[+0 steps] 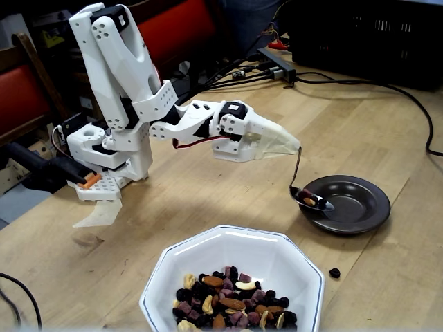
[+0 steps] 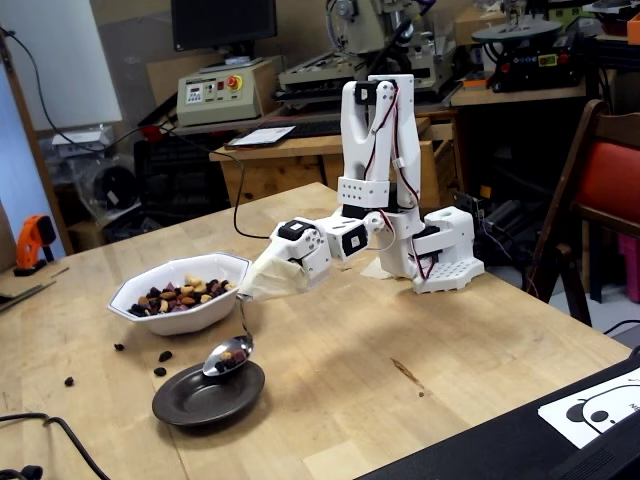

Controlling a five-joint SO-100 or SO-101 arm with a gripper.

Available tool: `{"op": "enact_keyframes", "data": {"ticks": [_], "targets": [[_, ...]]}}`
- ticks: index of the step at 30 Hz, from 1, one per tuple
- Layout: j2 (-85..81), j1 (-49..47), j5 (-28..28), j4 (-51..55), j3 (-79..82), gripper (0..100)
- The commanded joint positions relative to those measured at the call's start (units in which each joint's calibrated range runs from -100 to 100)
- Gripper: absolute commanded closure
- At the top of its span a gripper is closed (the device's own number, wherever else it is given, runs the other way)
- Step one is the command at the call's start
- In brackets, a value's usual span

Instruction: Use spoon to transfer food from the white bowl to brown plate

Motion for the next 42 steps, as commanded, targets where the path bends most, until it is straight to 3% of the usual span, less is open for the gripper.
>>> {"op": "enact_keyframes", "data": {"ticks": [1,28,42], "targets": [[-3.5,0.2,3.3,-0.7,-0.6,98],[-3.5,0.3,18.9,-0.5,-0.2,98],[-3.5,-0.1,20.5,-0.5,-0.1,98]]}}
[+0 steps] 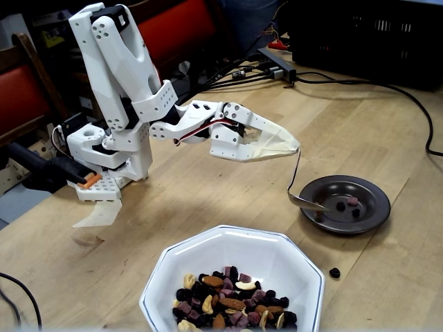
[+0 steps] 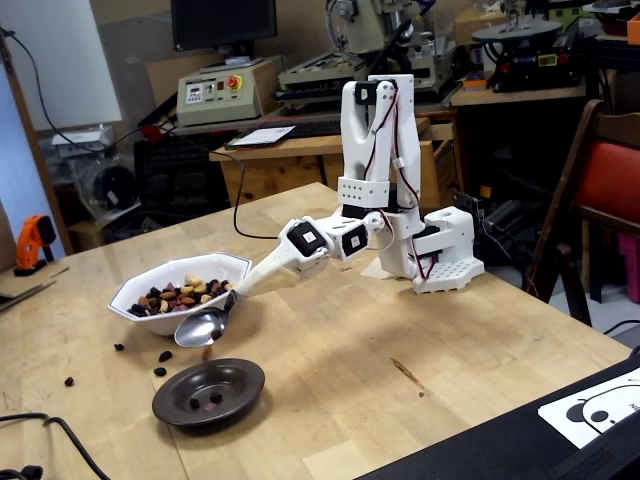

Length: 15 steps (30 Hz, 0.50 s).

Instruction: Use spoon to transfer food from the white bowl to brown plate

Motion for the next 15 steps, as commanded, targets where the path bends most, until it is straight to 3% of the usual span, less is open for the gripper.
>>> {"op": "enact_keyframes", "data": {"ticks": [1,9,15], "targets": [[-3.5,-0.1,0.1,-0.5,-0.1,98],[-3.5,-0.2,0.6,-0.5,-0.6,98],[-3.5,-0.4,8.0,-0.8,-0.3,98]]}}
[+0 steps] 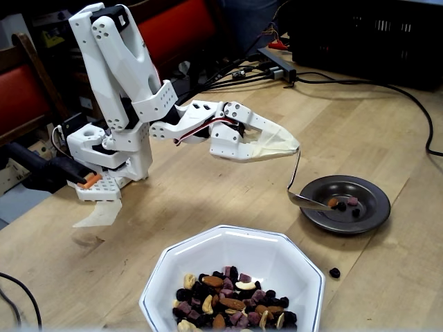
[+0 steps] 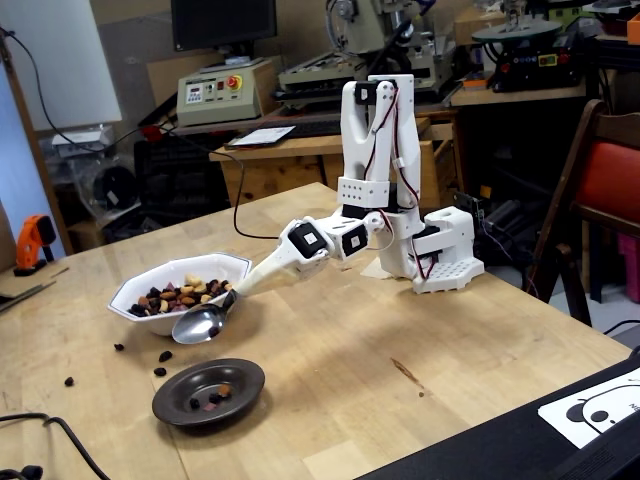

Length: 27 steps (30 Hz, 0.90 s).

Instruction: Use spoon to transfer food from the white bowl to brown plate

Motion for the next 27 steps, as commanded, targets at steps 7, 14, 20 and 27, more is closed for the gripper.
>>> {"op": "enact_keyframes", "data": {"ticks": [7,14,20,27], "targets": [[-3.5,-0.5,8.6,-0.6,-0.5,98],[-3.6,-0.5,8.6,-0.5,-0.4,98],[-3.6,-0.1,8.1,-1.0,-0.8,98],[-3.7,0.1,-3.8,-1.1,-1.0,98]]}}
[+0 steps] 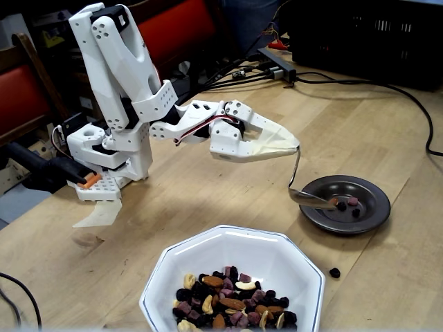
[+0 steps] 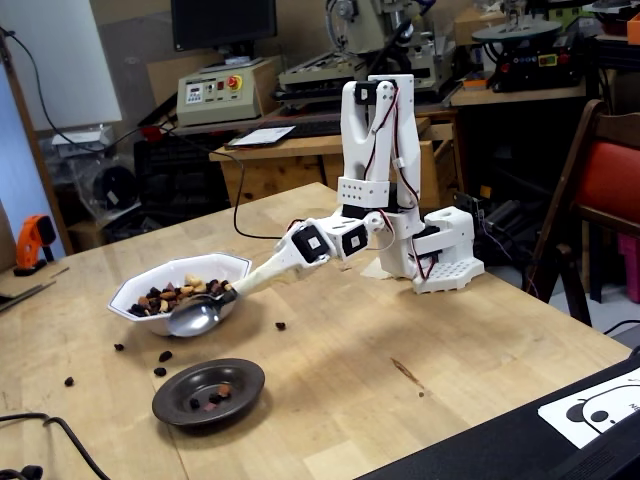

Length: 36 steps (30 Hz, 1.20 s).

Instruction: Use spoon to transfer food from the white bowl to brown plate

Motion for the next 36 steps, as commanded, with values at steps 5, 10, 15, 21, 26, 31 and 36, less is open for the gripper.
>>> {"op": "enact_keyframes", "data": {"ticks": [5,10,15,21,26,31,36], "targets": [[-10.8,0.1,-14.3,-0.8,-1.0,98],[-21.3,0.2,-20.0,-0.4,-1.0,98],[-26.2,0.3,-23.0,-0.1,-0.5,98],[-27.1,0.3,-23.2,10.2,-1.3,97],[-34.0,0.3,-23.3,22.4,-6.0,97],[-42.7,0.3,-23.3,36.5,-9.0,97],[-52.3,0.3,-23.4,48.9,-9.4,97]]}}
